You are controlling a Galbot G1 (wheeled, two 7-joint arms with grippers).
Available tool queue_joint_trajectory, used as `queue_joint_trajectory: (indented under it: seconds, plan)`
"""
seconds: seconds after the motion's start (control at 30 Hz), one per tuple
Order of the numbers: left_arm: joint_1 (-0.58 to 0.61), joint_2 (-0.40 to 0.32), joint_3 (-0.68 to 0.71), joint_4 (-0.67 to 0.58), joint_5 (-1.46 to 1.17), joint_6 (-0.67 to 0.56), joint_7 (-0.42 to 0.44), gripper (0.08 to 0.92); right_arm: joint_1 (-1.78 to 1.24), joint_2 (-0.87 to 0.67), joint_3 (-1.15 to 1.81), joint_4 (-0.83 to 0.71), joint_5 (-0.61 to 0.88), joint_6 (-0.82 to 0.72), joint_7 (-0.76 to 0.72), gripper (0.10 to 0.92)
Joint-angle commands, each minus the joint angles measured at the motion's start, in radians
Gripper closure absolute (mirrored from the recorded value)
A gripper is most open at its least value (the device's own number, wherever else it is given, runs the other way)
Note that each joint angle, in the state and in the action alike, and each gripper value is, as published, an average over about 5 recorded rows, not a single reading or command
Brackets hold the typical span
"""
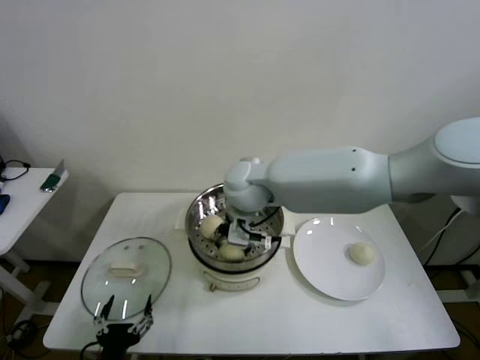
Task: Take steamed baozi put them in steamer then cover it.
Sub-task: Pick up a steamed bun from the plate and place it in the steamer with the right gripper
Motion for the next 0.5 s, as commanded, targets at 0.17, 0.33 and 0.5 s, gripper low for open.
queue_joint_trajectory:
  seconds: [0.17, 0.33, 0.5]
  plan:
    - [0.005, 0.001, 0.0, 0.001, 0.001, -0.002, -0.001, 0.177, -0.049, 0.025, -0.003, -0.034, -0.039, 0.022, 0.018, 0.284]
    - [0.009, 0.003, 0.002, -0.004, 0.005, 0.0, -0.001, 0.177, 0.053, -0.018, 0.01, -0.05, 0.09, 0.047, -0.054, 0.21]
    - [0.011, 0.005, 0.004, -0.006, 0.011, 0.0, 0.001, 0.177, 0.195, -0.12, -0.016, -0.154, 0.286, 0.059, -0.174, 0.203]
